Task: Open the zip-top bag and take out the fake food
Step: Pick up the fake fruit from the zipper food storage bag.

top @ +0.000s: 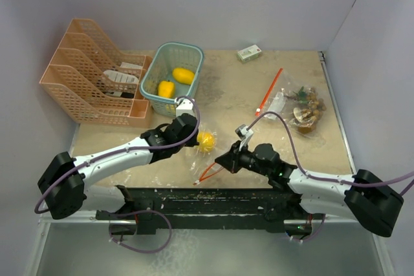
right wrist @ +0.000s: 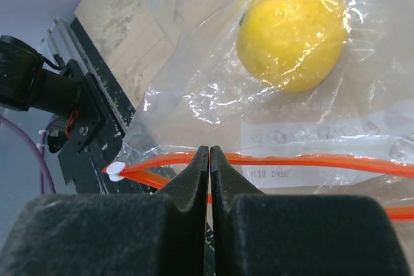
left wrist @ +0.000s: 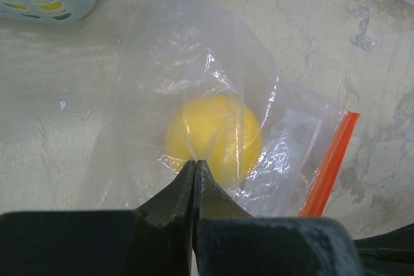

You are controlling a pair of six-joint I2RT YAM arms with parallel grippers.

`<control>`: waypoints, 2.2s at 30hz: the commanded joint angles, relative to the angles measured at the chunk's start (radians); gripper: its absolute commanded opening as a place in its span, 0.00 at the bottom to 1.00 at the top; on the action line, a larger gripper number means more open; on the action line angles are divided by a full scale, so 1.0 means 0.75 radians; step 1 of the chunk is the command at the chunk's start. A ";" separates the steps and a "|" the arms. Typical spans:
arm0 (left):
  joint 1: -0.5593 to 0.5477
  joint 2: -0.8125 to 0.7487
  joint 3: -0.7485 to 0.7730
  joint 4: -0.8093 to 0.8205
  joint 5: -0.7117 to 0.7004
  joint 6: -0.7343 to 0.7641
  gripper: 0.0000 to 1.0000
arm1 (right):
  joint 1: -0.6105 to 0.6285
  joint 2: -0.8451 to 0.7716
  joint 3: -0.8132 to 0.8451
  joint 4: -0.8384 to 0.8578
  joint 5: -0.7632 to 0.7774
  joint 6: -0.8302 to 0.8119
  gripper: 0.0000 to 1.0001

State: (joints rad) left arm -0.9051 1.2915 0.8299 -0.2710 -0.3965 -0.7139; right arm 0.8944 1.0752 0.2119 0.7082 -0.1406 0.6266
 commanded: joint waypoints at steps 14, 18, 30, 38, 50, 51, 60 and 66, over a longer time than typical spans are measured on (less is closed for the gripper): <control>0.014 -0.021 0.000 0.051 0.016 -0.001 0.00 | 0.094 -0.141 -0.074 -0.149 0.190 0.058 0.04; 0.016 -0.026 -0.004 0.050 0.019 -0.003 0.00 | 0.094 -0.110 -0.046 -0.204 0.248 0.033 0.04; 0.017 -0.030 -0.015 0.055 0.038 -0.005 0.00 | 0.094 0.074 0.185 -0.248 0.300 -0.061 0.09; 0.018 -0.073 -0.040 0.022 0.009 -0.005 0.00 | 0.094 0.354 0.260 -0.107 0.280 -0.104 0.13; 0.022 -0.074 -0.085 0.052 0.015 -0.008 0.00 | 0.094 0.560 0.300 0.001 0.242 -0.094 0.21; 0.022 -0.076 -0.092 0.056 0.017 -0.008 0.00 | 0.094 0.583 0.319 0.008 0.250 -0.093 0.22; 0.026 -0.113 -0.221 0.048 0.017 -0.047 0.00 | 0.094 0.674 0.463 0.001 0.285 -0.127 0.39; 0.031 -0.178 -0.177 0.061 0.016 -0.004 0.00 | 0.094 0.663 0.492 -0.005 0.336 -0.161 0.76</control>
State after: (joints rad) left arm -0.8883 1.2083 0.6617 -0.2630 -0.3790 -0.7315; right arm 0.9615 1.5871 0.5346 0.6708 0.0700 0.5388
